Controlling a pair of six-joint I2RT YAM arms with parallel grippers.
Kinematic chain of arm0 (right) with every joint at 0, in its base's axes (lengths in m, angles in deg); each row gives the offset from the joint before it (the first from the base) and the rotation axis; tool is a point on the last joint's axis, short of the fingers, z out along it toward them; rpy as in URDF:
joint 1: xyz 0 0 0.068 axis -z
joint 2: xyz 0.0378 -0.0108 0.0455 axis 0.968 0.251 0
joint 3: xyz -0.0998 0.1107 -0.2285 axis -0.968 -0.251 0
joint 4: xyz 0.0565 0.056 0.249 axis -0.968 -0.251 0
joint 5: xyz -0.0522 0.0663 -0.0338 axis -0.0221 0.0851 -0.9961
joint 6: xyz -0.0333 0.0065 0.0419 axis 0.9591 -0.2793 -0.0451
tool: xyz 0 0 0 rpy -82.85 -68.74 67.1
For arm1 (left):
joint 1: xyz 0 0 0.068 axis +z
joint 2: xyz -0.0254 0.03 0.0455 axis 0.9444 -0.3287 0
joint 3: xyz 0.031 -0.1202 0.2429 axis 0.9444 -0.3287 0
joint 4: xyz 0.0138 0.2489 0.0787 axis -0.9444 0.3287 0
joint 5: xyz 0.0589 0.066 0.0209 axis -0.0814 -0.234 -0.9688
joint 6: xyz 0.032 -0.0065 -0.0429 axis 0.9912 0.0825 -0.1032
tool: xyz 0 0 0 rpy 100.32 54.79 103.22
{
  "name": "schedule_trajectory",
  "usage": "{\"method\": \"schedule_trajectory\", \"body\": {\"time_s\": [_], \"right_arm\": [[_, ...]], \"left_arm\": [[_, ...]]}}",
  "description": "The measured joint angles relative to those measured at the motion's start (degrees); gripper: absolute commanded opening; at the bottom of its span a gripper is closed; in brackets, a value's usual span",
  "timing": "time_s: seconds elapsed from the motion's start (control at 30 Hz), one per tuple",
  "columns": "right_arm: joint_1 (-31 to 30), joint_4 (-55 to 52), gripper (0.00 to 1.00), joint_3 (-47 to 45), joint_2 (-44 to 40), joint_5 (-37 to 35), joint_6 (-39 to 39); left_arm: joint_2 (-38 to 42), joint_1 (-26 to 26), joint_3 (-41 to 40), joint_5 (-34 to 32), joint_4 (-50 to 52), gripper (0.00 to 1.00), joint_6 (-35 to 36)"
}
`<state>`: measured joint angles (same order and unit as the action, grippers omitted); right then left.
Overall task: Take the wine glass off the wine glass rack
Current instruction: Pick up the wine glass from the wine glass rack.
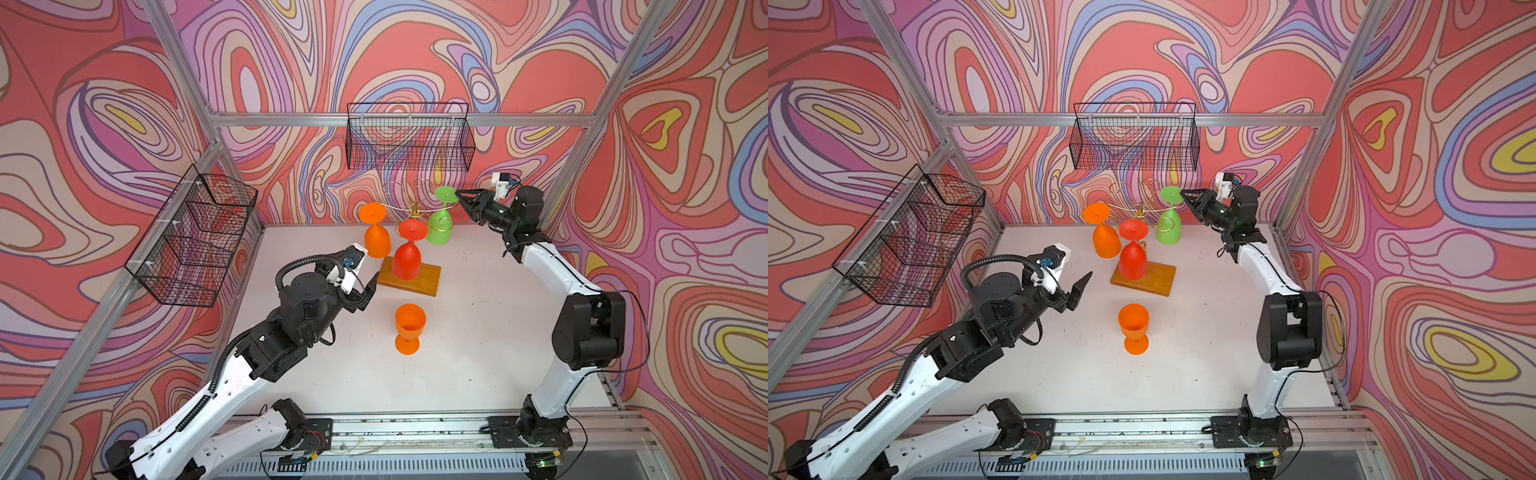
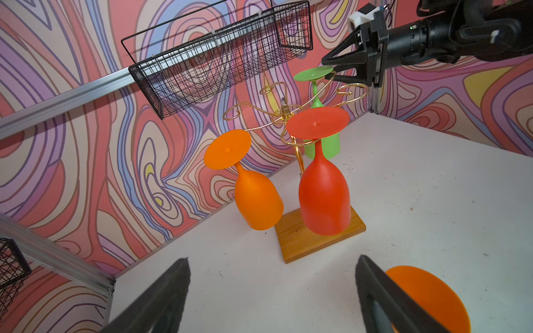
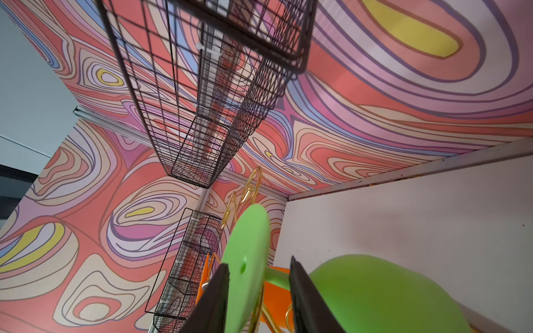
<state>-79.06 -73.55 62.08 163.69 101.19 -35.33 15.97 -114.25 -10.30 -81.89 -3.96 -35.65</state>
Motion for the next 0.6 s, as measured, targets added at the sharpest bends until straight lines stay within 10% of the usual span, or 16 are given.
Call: {"method": "schedule_trajectory", "body": {"time_s": [0.6], "right_arm": [[-0.15,0.24,0.33,1.9,0.0,-0.04,-0.15]], "left_arm": [[0.07,0.02,0.0,0.02,0.0,0.89,-0.02]]}}
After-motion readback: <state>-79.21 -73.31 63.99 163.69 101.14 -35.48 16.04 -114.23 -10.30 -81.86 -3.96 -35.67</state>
